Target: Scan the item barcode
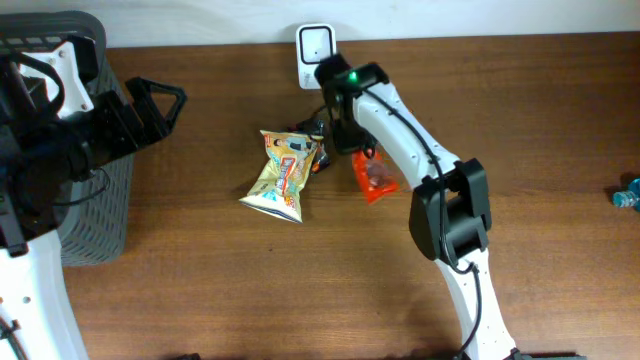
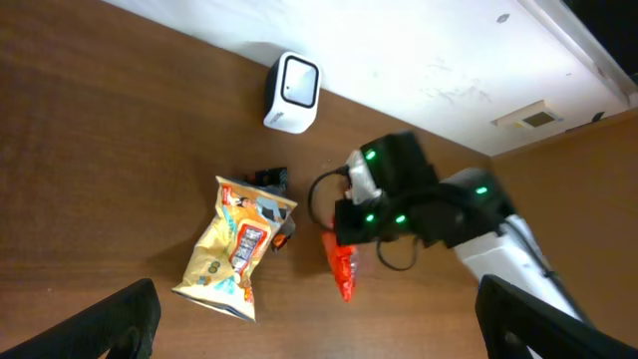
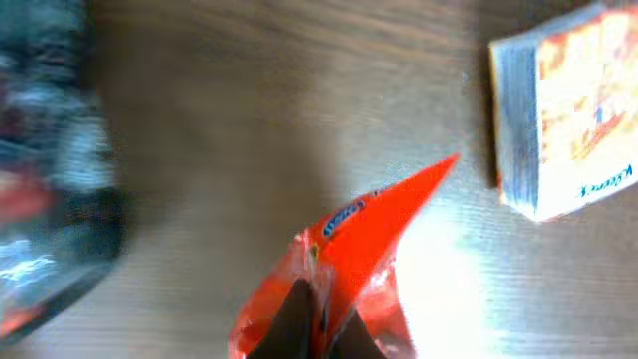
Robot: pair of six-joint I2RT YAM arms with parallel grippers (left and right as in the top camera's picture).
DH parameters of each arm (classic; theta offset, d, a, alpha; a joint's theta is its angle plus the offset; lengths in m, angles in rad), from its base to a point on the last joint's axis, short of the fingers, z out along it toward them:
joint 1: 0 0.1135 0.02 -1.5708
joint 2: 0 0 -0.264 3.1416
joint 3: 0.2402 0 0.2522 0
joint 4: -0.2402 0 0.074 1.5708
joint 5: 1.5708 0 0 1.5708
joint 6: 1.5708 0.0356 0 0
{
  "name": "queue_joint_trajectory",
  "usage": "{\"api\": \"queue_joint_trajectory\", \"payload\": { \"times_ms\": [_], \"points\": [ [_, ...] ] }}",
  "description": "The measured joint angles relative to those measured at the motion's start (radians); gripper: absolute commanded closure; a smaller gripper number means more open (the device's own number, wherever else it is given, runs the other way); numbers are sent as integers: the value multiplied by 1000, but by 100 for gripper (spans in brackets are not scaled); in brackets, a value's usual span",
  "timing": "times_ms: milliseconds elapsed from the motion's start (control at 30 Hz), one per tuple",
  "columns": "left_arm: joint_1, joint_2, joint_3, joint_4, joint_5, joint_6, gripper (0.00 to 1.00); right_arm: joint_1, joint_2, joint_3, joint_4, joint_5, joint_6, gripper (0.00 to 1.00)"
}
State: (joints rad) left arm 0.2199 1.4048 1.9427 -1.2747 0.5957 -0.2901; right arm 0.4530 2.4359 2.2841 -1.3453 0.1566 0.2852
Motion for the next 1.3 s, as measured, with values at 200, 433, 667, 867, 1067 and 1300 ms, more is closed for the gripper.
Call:
{"api": "queue_joint_trajectory", "payload": {
  "times_ms": [200,433,667,867,1067,1300],
  "points": [
    [0,0,0,0,0,0,1,-46,3,201,-127,-357,-63,96],
    [0,0,0,0,0,0,1,-301,7,-80,-27,-917,-208,89],
    [0,0,0,0,0,0,1,-391,15,-224,14,-716,-175,19],
    [0,0,0,0,0,0,1,-394,-18,27,-192,-283,-145,22],
    [0,0,0,0,0,0,1,-386,-31,95,-348,-297,-238,1],
    [0,0,0,0,0,0,1,-355,-34,-82,-291,-384,-496,1]
  ]
}}
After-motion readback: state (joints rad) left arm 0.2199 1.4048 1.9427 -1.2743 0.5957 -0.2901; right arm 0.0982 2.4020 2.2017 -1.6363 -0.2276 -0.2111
